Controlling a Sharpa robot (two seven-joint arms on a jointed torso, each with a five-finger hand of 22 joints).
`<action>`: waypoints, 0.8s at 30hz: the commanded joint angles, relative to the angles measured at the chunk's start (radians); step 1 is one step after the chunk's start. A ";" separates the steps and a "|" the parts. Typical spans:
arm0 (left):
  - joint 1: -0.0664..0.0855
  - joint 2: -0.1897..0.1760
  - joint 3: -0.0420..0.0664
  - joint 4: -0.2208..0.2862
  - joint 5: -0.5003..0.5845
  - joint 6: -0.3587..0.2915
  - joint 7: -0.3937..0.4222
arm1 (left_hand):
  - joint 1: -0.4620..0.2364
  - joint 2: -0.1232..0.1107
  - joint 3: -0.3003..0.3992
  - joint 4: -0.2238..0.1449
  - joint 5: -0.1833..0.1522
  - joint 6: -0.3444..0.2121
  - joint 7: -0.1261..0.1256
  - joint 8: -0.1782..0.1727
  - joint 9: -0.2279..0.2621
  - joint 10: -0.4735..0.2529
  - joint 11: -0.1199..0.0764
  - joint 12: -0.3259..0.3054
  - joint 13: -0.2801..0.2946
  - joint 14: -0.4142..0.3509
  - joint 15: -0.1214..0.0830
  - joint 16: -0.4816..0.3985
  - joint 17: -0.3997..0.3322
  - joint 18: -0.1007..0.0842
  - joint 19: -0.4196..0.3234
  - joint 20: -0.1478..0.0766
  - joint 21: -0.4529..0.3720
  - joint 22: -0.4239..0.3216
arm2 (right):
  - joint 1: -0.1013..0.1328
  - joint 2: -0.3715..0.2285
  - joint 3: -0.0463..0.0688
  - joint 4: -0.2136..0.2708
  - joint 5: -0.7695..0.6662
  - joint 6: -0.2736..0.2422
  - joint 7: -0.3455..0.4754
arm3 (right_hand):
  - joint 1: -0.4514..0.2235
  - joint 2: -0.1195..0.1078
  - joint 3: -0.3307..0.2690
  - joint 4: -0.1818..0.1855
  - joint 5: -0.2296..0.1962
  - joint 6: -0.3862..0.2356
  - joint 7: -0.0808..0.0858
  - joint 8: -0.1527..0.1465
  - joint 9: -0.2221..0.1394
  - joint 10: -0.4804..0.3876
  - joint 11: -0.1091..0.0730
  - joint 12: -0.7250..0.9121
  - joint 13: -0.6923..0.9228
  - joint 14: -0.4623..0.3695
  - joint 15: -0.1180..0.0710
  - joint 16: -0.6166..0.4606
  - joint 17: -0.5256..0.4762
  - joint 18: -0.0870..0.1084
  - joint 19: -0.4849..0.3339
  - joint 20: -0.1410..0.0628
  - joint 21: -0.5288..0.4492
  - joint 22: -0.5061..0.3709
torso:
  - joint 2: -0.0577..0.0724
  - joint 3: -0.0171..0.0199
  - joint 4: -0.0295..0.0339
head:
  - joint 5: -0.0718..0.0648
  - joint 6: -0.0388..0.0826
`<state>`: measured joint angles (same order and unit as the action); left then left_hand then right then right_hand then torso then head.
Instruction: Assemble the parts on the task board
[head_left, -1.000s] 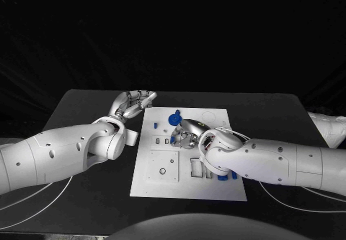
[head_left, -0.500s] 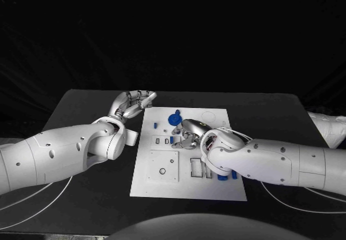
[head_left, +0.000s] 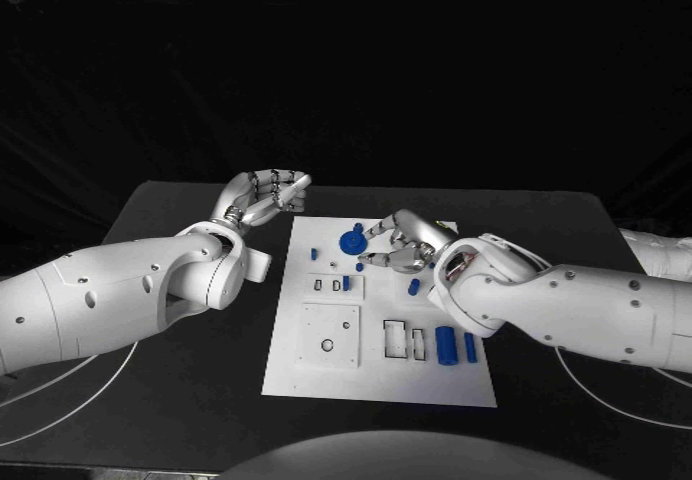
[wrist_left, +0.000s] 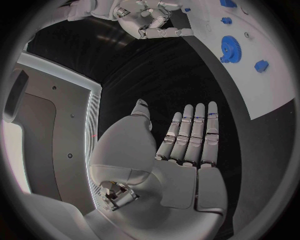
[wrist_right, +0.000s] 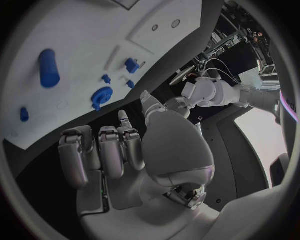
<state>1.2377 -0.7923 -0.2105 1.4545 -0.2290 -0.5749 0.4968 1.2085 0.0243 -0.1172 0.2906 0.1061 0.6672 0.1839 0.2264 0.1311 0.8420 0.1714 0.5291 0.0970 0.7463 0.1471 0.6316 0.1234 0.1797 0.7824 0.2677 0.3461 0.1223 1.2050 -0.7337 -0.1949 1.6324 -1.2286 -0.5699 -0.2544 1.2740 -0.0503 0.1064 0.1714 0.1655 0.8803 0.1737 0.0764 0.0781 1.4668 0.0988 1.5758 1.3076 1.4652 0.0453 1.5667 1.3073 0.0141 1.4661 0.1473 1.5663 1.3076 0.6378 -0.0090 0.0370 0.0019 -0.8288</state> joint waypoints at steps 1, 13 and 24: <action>0.031 -0.001 0.002 0.001 -0.108 0.059 -0.128 | 0.009 0.005 -0.014 0.001 0.055 -0.018 0.022 -0.003 -0.005 0.109 -0.026 0.036 0.015 0.099 -0.029 0.019 0.024 0.005 0.072 -0.031 0.042 0.017 | 0.038 -0.048 0.000 0.036 0.181 -0.013 0.123 | -0.030 0.012 -0.008 0.018 0.022 0.019 0.005 0.011 0.005 0.104 0.011 -0.005 0.263 0.106 0.009 0.004 0.263 -0.014 0.105 0.011 0.004 0.263 | -0.003 0.0019 0.0015 | 0.002 -0.002; 0.170 0.030 -0.010 -0.024 -0.491 0.338 -0.551 | -0.104 -0.084 0.018 -0.002 0.055 0.073 -0.065 0.037 -0.004 0.686 -0.127 0.929 1.217 0.717 -0.163 0.759 1.056 -0.072 0.529 -0.183 0.752 0.724 | 0.116 -0.196 -0.006 0.102 0.405 0.113 0.168 | -0.080 0.047 -0.041 0.066 0.077 -0.005 0.017 0.007 0.005 0.104 0.024 -0.005 0.263 0.106 0.022 0.004 0.263 -0.014 0.105 0.026 0.004 0.263 | -0.013 0.0116 -0.0144 | 0.025 -0.007; 0.183 0.057 -0.021 -0.002 -0.690 0.559 -0.817 | -0.162 -0.213 -0.029 0.009 0.079 0.239 -0.050 0.084 0.036 0.729 -0.095 1.042 1.474 0.824 -0.113 0.939 1.447 -0.180 0.788 -0.163 1.225 1.449 | 0.115 -0.238 -0.014 0.106 0.435 0.136 0.154 | -0.079 0.050 -0.044 0.068 0.083 -0.001 0.017 0.011 0.007 0.104 0.025 -0.005 0.263 0.106 0.023 0.004 0.263 -0.014 0.105 0.028 0.004 0.263 | -0.014 0.0150 -0.0163 | 0.027 -0.013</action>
<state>1.4193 -0.7381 -0.2316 1.4453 -0.7988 -0.1433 -0.1802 1.0539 -0.1900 -0.1440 0.3003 0.1829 0.9022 0.1350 0.3083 0.1658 1.4661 0.0834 1.5684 1.3081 1.4667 0.0356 1.5683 1.3082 0.0145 1.4640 0.0985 1.5684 1.3082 1.3214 -0.9699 -0.2077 1.7375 -0.8237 -0.4712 -0.1117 1.2015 -0.0015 0.0623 0.2375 0.2444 0.8812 0.1905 0.0847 0.0833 1.4661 0.1174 1.5758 1.3077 1.4665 0.0607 1.5667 1.3081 0.0140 1.4643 0.1667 1.5663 1.3073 0.6240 0.0058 0.0193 0.0285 -0.8396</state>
